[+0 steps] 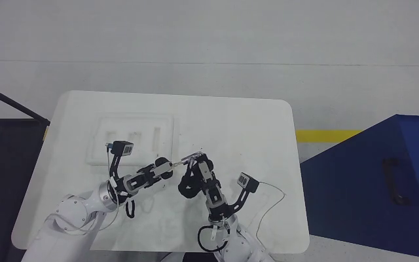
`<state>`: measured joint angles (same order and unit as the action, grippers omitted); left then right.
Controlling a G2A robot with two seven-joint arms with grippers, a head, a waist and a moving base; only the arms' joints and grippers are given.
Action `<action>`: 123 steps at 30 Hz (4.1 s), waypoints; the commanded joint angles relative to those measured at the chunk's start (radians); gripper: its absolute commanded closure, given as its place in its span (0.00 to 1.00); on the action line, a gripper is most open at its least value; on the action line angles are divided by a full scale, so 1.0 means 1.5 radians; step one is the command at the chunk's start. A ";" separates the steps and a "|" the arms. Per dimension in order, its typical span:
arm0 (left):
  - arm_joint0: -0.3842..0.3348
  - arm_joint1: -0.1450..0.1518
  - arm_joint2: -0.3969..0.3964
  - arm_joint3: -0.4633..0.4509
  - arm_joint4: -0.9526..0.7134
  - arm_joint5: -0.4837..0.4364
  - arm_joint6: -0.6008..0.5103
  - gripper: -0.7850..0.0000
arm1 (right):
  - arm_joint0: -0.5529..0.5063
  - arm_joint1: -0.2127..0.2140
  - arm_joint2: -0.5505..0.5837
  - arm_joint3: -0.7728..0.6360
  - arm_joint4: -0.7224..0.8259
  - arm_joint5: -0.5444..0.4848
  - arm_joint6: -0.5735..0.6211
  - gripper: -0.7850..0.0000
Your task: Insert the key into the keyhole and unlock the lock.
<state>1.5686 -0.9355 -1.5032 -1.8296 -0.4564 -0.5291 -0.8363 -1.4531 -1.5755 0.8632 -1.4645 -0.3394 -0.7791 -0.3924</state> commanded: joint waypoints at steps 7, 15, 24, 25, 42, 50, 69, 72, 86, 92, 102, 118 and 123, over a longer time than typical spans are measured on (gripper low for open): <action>0.005 -0.001 0.000 -0.003 0.014 -0.012 -0.009 1.00 | -0.004 0.000 0.004 0.000 -0.006 0.001 0.014 1.00; 0.006 -0.003 0.000 -0.009 0.033 -0.022 -0.008 1.00 | -0.009 0.000 0.011 -0.003 -0.019 0.000 0.022 1.00; 0.006 -0.003 0.000 -0.009 0.033 -0.022 -0.008 1.00 | -0.009 0.000 0.011 -0.003 -0.019 0.000 0.022 1.00; 0.006 -0.003 0.000 -0.009 0.033 -0.022 -0.008 1.00 | -0.009 0.000 0.011 -0.003 -0.019 0.000 0.022 1.00; 0.020 -0.009 -0.011 -0.030 0.188 -0.165 0.081 1.00 | -0.023 0.001 0.023 -0.023 -0.012 0.024 0.019 1.00; 0.031 -0.028 -0.039 -0.035 0.462 -0.299 0.259 1.00 | -0.037 0.002 0.019 -0.031 -0.019 0.027 0.028 1.00; 0.036 -0.072 -0.025 -0.053 1.219 -0.261 0.818 1.00 | -0.045 0.000 0.013 -0.031 -0.024 0.040 0.036 1.00; 0.036 -0.072 -0.025 -0.053 1.219 -0.261 0.818 1.00 | -0.045 0.000 0.013 -0.031 -0.024 0.040 0.036 1.00; 0.045 -0.070 -0.029 -0.098 1.355 -0.174 0.876 1.00 | -0.049 0.002 0.019 -0.046 -0.013 0.060 0.054 1.00; 0.064 -0.064 -0.024 -0.089 1.548 -0.047 1.007 1.00 | -0.046 0.000 0.015 -0.040 -0.010 0.064 0.054 1.00; 0.075 -0.055 -0.029 -0.053 1.734 0.164 1.145 1.00 | -0.042 -0.002 0.010 -0.035 -0.005 0.074 0.056 1.00; 0.092 -0.054 -0.029 -0.040 1.933 0.466 1.173 1.00 | -0.039 -0.004 0.005 -0.035 -0.011 0.087 0.062 1.00; 0.097 -0.056 -0.022 -0.037 1.891 0.471 1.166 0.00 | -0.041 -0.002 0.019 -0.048 -0.034 0.090 0.052 1.00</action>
<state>1.7143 -1.0183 -1.5369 -1.8874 2.4148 0.1932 0.9091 -1.5149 -1.5797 0.8834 -1.5321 -0.3753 -0.6449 -0.3083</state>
